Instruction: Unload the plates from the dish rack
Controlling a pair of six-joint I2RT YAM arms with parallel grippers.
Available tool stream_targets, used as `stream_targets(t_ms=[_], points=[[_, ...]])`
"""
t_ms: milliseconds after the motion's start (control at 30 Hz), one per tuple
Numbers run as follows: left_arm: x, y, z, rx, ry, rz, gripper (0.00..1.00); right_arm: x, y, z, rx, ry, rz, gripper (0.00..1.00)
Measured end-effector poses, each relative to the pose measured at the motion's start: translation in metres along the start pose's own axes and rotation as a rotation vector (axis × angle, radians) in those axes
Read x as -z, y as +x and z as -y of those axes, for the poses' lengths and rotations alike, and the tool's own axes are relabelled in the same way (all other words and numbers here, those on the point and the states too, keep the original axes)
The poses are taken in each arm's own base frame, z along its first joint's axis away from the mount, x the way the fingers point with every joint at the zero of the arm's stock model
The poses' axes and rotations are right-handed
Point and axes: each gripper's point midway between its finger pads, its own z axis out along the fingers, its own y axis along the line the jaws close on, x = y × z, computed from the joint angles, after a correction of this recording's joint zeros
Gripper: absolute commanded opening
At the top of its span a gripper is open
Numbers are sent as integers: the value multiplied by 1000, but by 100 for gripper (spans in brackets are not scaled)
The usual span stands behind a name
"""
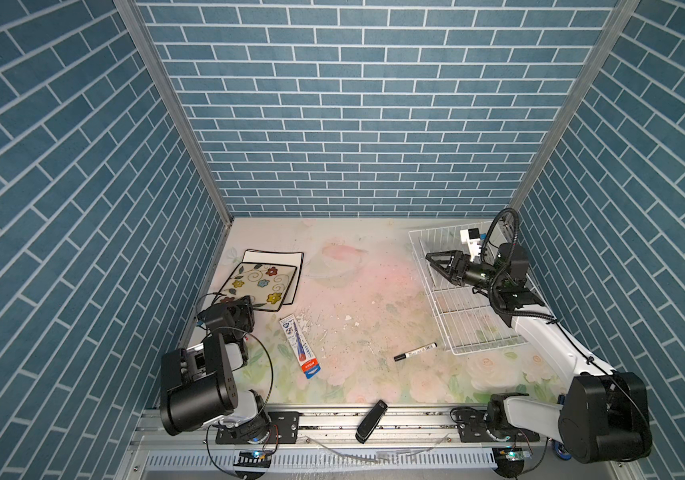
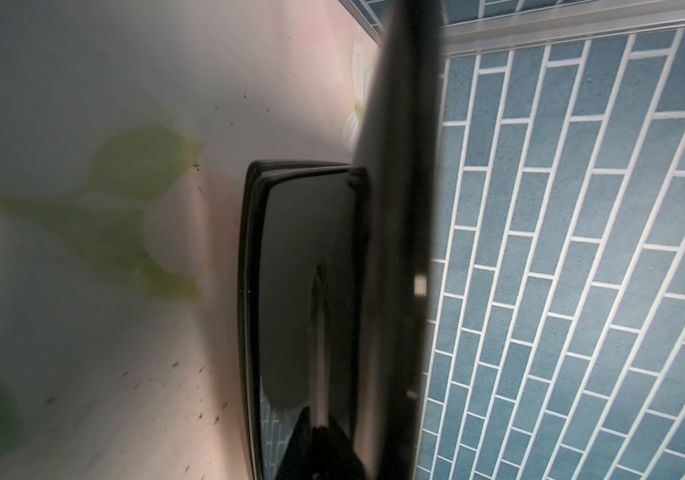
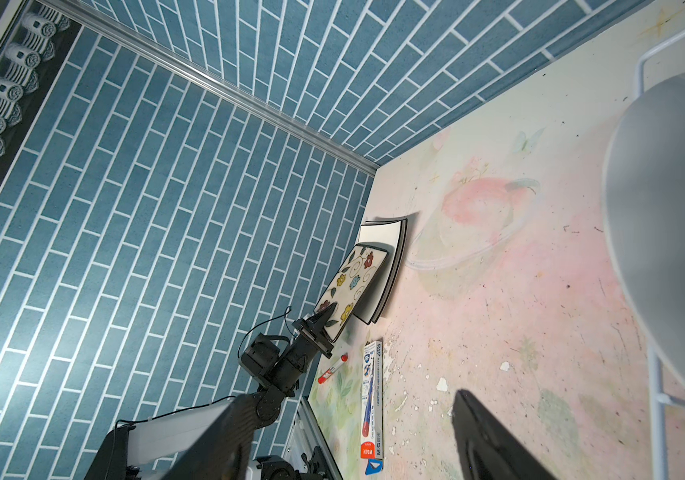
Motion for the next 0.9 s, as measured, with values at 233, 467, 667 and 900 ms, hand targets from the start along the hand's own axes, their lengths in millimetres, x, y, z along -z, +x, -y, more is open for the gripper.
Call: stream_targets(t_ms=[233, 467, 667, 900], points=[[-2, 1, -1, -13, 1, 6, 0, 2, -2, 2, -1, 4, 8, 76], [-5, 3, 0, -19, 3, 4, 5, 3, -4, 3, -3, 7, 12, 76], [-6, 4, 1, -22, 2, 3, 10, 2, -5, 9, -15, 15, 11, 76], [-8, 4, 2, -27, -1, 5, 14, 2, -6, 15, -26, 23, 13, 76]])
